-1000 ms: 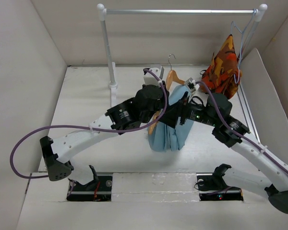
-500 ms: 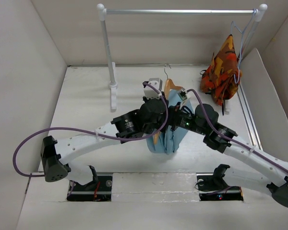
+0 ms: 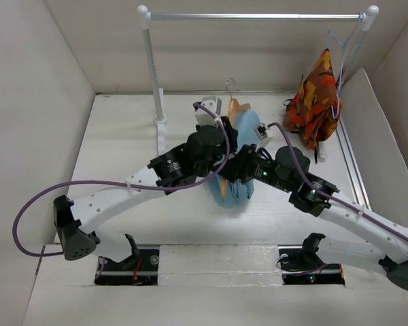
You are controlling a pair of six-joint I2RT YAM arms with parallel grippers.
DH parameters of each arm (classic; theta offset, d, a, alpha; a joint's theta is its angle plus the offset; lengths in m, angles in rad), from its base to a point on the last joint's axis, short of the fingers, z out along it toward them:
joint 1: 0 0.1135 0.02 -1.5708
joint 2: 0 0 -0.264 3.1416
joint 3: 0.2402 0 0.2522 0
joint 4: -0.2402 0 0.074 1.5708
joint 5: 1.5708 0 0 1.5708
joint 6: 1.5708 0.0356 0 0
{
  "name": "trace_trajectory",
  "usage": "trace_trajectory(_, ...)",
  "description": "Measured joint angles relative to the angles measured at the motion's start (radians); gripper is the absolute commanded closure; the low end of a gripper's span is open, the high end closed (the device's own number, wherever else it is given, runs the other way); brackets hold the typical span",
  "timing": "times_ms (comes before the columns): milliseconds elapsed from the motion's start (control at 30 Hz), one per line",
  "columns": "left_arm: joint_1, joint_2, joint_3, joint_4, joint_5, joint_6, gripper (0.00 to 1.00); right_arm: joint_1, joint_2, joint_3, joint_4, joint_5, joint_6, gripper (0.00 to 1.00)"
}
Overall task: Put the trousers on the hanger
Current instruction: Place the hanger at the clothesline.
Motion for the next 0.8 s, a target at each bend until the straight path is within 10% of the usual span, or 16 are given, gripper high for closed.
trace_trajectory(67, 0.032, 0.000, 0.061, -0.006, 0.050, 0.006, 0.45, -0.020, 0.008, 0.041, -0.029, -0.010, -0.012, 1.00)
trace_trajectory(333, 0.148, -0.051, 0.406, 0.008, 0.220, 0.019, 0.06, -0.261, 0.124, 0.186, -0.043, -0.207, -0.017, 1.00)
trace_trajectory(533, 0.146, -0.174, 0.382, 0.011, 0.226, 0.030, 0.01, -0.497, 0.230, 0.340, -0.035, -0.371, -0.005, 1.00)
trace_trajectory(800, 0.146, -0.345, -0.039, -0.031, 0.216, -0.054, 0.01, -0.803, 0.341, 0.496, 0.074, -0.553, 0.074, 1.00)
